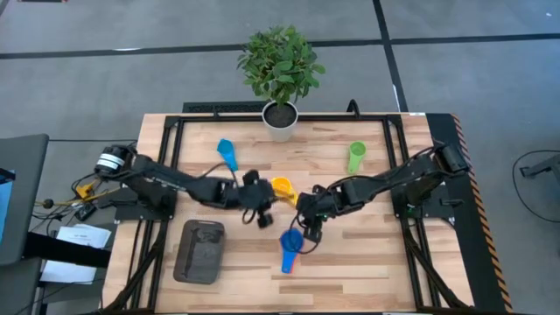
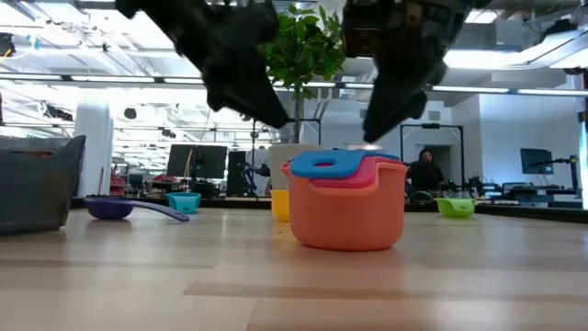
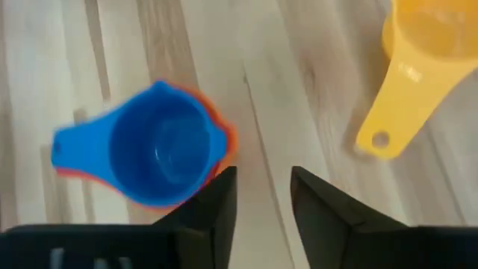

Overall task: Nest measuring cups in basket
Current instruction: Stack the yellow measuring cup on top of the blue measuring cup

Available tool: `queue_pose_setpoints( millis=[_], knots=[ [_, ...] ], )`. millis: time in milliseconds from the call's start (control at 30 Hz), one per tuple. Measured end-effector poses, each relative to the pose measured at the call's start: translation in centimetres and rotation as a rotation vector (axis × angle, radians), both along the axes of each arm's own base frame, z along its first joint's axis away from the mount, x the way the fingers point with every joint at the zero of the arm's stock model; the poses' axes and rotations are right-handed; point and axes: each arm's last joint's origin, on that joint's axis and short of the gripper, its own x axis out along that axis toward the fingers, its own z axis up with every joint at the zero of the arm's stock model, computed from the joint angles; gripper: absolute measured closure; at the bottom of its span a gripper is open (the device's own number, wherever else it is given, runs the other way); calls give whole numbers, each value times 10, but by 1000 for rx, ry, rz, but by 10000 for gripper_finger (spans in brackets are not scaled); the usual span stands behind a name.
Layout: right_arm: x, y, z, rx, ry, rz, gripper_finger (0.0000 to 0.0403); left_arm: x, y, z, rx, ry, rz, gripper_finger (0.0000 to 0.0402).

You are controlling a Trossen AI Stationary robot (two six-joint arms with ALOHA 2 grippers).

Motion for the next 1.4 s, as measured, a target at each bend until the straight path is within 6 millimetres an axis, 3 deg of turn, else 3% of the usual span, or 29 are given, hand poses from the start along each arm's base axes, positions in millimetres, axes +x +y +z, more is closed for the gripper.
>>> queue_pose_setpoints(
  millis=[200, 367, 600, 833, 1000, 1300, 1400],
  knots=[
    [-12, 21, -2, -11, 7, 60, 220, 4, 55, -4, -5, 12, 175, 313],
    [-17, 35, -3, -42, -2, 86, 214, 5, 88, -10, -79, 26, 184, 273],
    [-18, 37, -3, -77, -12, 60, 224, 13, 99, -39, -161, 86, 174, 232],
    [-19, 39, -4, -72, -3, 45, 232, 18, 99, -62, -201, 149, 195, 227],
    [-20, 41, -4, -75, 0, 53, 235, 18, 96, -64, -198, 168, 173, 245],
    [-21, 42, -4, -88, 4, 46, 243, 18, 94, -64, -182, 186, 73, 377],
    [-23, 41, -5, -86, 20, 35, 248, 19, 93, -63, -184, 185, 32, 380]
  ],
)
